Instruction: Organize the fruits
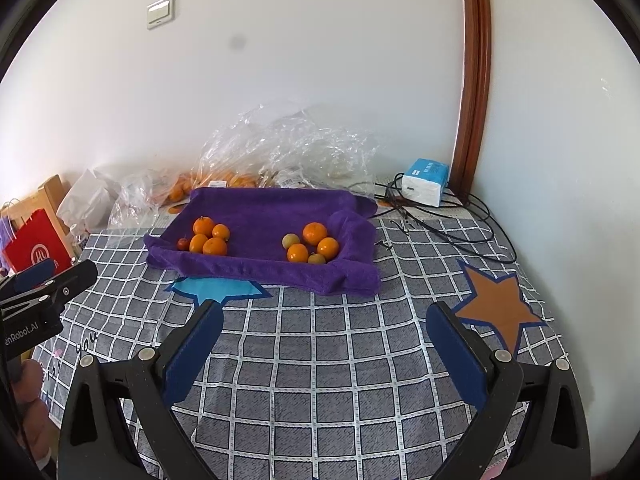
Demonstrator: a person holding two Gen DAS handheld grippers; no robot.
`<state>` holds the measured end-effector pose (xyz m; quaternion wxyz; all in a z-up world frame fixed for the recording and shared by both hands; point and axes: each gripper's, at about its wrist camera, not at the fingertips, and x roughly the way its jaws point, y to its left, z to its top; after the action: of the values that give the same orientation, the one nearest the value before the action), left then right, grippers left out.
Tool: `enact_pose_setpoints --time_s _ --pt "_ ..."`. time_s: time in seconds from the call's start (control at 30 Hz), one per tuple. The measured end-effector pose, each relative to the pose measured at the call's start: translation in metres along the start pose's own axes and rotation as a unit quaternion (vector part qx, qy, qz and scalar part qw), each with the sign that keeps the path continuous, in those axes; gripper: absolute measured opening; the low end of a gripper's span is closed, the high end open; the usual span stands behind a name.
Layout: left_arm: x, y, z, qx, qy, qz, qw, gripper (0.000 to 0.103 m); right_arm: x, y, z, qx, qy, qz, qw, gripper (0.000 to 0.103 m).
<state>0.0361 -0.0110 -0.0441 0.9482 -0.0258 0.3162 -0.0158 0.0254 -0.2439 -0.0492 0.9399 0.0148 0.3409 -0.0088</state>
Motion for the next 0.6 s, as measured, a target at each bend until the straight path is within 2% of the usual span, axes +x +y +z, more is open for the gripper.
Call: enact_pose_setpoints --time_s 0.6 --pt "-0.0043 0.0012 -0.0008 0.0 -0.009 0.006 0.9999 0.094 -0.0007 -0.0024 -0.0017 0.004 -0.002 -0.005 1.0 0.1"
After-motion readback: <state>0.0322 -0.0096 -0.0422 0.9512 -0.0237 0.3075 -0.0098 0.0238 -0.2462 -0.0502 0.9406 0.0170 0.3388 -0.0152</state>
